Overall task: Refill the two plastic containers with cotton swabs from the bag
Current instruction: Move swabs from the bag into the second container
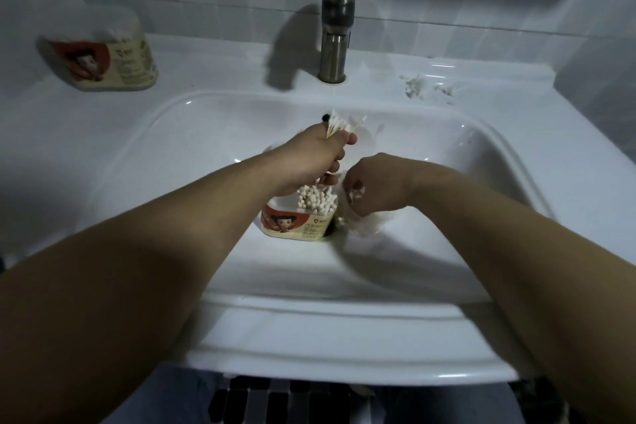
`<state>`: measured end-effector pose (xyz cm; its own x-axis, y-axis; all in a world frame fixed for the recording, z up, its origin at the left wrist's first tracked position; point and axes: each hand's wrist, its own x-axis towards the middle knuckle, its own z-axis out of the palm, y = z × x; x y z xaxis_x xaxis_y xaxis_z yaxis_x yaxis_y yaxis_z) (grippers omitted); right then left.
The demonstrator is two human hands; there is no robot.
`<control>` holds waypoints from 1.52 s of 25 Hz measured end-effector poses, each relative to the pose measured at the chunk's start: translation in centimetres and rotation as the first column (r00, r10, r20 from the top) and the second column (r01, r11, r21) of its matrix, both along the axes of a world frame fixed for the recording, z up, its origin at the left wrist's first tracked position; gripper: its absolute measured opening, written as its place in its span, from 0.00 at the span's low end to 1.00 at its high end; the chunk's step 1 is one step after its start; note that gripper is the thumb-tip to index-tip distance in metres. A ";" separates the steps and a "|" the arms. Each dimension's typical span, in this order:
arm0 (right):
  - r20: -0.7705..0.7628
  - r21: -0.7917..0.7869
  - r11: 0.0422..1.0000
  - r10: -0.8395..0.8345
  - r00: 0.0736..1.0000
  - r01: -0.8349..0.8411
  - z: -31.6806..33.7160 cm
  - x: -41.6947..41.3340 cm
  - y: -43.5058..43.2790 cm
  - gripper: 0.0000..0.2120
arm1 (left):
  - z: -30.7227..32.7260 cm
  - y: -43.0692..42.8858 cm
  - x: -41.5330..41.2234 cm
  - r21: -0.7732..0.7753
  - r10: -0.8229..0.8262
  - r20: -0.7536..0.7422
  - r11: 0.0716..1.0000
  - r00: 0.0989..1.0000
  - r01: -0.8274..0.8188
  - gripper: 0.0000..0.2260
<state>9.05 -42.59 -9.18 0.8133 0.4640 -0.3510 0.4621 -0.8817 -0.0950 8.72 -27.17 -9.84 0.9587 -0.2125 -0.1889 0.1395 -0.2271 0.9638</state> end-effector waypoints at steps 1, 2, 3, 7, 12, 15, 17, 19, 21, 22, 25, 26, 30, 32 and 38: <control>-0.007 -0.025 1.000 -0.005 1.000 0.004 -0.2 0.1 0.1 0.10 | 0.0 0.0 0.0 -0.001 -0.004 -0.002 1.000 1.000 0.004 0.11; -0.015 -0.044 0.999 -0.012 1.000 0.011 -0.4 0.2 0.1 0.09 | 0.0 -0.1 0.0 -0.002 -0.006 -0.004 1.000 1.000 0.006 0.11; -0.028 -0.061 0.998 -0.022 0.999 0.020 -0.5 0.2 0.1 0.09 | 0.0 -0.1 0.0 -0.005 -0.007 -0.006 1.000 1.000 0.007 0.11; -0.012 -0.103 0.994 -0.023 1.000 0.022 0.0 0.2 0.2 0.10 | 0.1 -0.2 -0.2 0.002 -0.009 -0.002 1.000 1.000 0.009 0.11; -0.053 -0.143 0.989 0.013 0.999 -0.021 0.0 0.0 0.3 0.07 | 0.5 -0.3 -0.8 0.011 -0.024 -0.009 1.000 1.000 0.024 0.11; -0.029 -0.122 0.992 0.022 0.999 -0.025 0.0 -0.1 0.3 0.06 | 0.4 -0.4 -1.0 0.000 -0.045 -0.007 0.999 0.999 0.045 0.11; -0.020 -0.025 0.999 -0.029 0.999 0.029 0.5 -0.1 0.2 0.05 | 0.5 -0.5 -1.0 -0.003 -0.026 -0.008 1.000 1.000 0.026 0.10; -0.008 0.051 0.998 -0.043 0.999 0.043 1.0 0.0 -0.1 0.09 | 0.6 -0.4 -0.6 -0.058 0.019 -0.010 0.998 1.000 -0.019 0.09; -0.022 0.101 0.992 -0.067 0.998 0.069 1.1 0.0 -0.5 0.09 | 0.6 -0.3 -0.2 -0.124 0.032 -0.021 0.992 0.999 -0.035 0.09; -0.032 0.123 0.989 -0.075 0.997 0.078 1.2 -0.1 -0.6 0.10 | 0.6 -0.2 0.0 -0.105 0.024 -0.016 0.994 1.000 -0.026 0.09; -0.046 0.168 0.982 -0.083 0.995 0.090 1.5 0.0 -0.8 0.12 | 0.3 -0.2 -0.1 0.033 -0.009 0.026 0.999 1.000 0.009 0.09; -0.042 0.187 0.978 -0.089 0.995 0.096 1.6 0.0 -0.9 0.11 | 0.4 -0.2 -0.2 0.054 -0.012 0.039 0.999 0.999 0.010 0.09; -0.060 0.283 0.945 -0.154 0.986 0.165 2.1 0.2 -1.3 0.08 | 0.7 -0.2 -0.5 0.102 -0.020 0.042 0.995 0.999 0.016 0.09; -0.072 0.333 0.915 -0.217 0.974 0.228 2.3 0.3 -1.8 0.08 | 0.6 -0.3 -0.6 0.097 -0.042 0.022 0.995 0.999 0.039 0.08; -0.215 0.554 0.722 -0.356 0.909 0.414 2.5 0.5 -2.3 0.07 | -0.3 -0.3 -0.2 0.145 -0.082 0.023 0.986 0.996 0.078 0.12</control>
<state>9.55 -44.90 -6.73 0.9465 0.2534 -0.2000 0.0590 -0.7450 -0.6645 8.53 -27.45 -10.16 0.9451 -0.2614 -0.1961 0.0884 -0.3732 0.9235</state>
